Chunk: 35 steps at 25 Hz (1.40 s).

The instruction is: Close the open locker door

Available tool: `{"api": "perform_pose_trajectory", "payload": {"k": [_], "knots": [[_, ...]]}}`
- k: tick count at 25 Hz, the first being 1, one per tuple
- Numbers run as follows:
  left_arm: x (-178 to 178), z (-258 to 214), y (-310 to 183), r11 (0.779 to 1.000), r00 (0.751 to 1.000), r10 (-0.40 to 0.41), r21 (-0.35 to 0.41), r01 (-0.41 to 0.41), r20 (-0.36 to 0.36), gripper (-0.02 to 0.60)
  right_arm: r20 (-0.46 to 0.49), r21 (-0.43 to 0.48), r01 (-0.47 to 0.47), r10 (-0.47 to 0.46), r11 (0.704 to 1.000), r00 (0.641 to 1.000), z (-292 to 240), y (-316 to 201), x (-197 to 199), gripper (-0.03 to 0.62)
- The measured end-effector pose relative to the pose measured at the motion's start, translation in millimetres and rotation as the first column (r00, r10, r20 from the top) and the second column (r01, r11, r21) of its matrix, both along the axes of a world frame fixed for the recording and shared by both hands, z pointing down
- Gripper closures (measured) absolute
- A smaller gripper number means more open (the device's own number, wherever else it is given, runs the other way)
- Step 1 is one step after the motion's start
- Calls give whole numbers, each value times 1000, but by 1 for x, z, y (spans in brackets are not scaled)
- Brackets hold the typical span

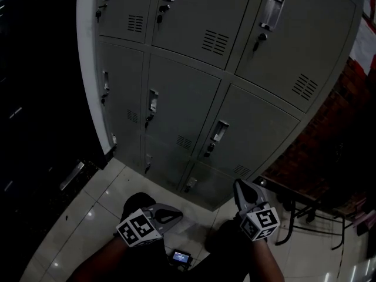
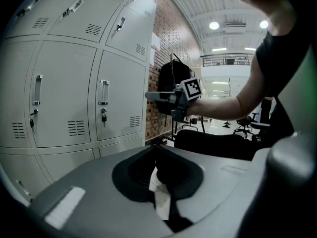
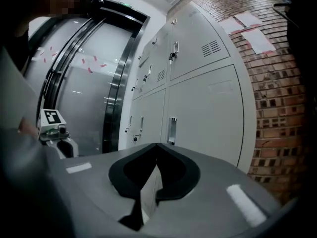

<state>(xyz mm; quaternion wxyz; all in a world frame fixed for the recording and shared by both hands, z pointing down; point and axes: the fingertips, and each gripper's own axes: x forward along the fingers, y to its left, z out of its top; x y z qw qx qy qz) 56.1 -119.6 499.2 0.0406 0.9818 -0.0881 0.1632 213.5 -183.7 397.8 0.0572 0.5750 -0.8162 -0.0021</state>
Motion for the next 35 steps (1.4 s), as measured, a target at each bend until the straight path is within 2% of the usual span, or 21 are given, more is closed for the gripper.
{"api": "perform_pose_trajectory", "payload": {"k": [7, 12, 17, 23, 28, 35], "knots": [[0, -2, 1, 1000, 1000, 0, 2, 0, 4, 569, 42, -79, -2, 6, 997, 999, 38, 73, 5, 591], [-1, 0, 0, 1000, 1000, -2, 2, 2, 8, 569, 23, -104, -10, 12, 994, 1000, 54, 103, 3, 591], [-2, 0, 0, 1000, 1000, -6, 4, 6, 18, 569, -8, -98, 14, -15, 995, 1000, 58, 116, -5, 591], [-1, 0, 0, 1000, 1000, -6, 4, 6, 14, 569, 32, -130, 42, -39, 991, 999, 72, 125, -15, 591], [-1, -1, 0, 1000, 1000, -4, 4, 4, 13, 569, 87, -112, 68, -59, 991, 994, 69, 129, -13, 591], [-1, 0, 1, 1000, 1000, -3, 3, 3, 15, 569, 82, -122, 62, -52, 991, 995, 73, 132, -9, 591]]}}
